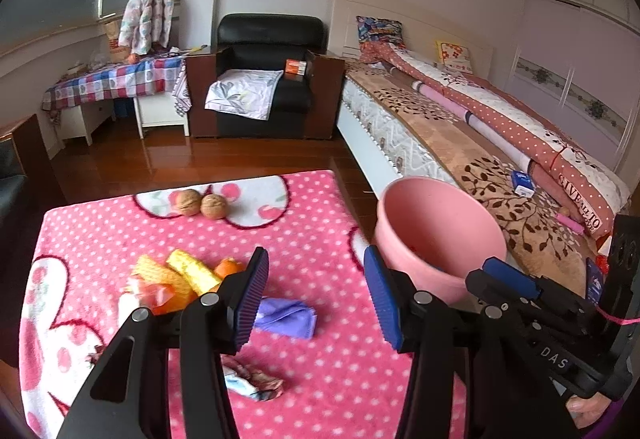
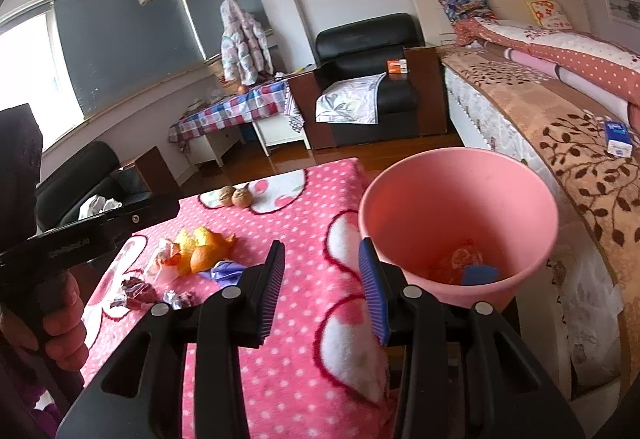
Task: Collect trash
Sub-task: 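Move both open tools back over the table toward the crumpled wrappers, then grasp the crumpled foil wrapper with the left tool while the right tool grasps a crumpled wrapper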
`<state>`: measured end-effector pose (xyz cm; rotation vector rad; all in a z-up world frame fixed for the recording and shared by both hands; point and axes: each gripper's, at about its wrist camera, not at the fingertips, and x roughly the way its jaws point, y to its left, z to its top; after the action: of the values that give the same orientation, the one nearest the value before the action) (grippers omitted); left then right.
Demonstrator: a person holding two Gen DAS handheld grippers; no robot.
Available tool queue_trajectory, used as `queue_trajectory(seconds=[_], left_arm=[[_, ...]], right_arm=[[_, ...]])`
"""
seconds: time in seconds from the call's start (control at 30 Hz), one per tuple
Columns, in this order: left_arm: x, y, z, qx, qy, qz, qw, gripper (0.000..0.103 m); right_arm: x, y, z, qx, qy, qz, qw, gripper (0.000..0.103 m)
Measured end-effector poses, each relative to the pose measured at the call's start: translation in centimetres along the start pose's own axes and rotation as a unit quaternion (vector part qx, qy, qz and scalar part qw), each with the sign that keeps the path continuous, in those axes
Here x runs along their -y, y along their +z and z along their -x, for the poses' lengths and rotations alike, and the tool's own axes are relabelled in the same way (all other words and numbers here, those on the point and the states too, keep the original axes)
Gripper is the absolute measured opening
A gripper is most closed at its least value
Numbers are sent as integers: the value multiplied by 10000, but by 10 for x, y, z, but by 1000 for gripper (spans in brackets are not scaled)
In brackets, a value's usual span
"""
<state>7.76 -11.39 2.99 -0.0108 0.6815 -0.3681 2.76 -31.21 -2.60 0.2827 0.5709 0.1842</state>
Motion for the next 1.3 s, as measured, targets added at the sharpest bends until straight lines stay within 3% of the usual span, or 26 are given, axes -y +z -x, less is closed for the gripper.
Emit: queue_trajectory(seconds=[0.47, 1.0, 1.17, 1.3], left_arm=[[-59, -29, 38, 138, 689, 382, 9968, 49], [-141, -89, 63, -293, 1586, 893, 9829, 49], [-161, -100, 63, -448, 1587, 1249, 9784, 49], [-156, -102, 53, -596, 1367, 1150, 9821, 49]], right_arm=[[-28, -9, -14, -210, 430, 180, 9987, 39], [-67, -26, -49, -890, 912, 494, 9906, 39], [-79, -29, -58, -1041, 1071, 667, 9865, 39], [-89, -33, -61, -1140, 1179, 856, 9827, 39]])
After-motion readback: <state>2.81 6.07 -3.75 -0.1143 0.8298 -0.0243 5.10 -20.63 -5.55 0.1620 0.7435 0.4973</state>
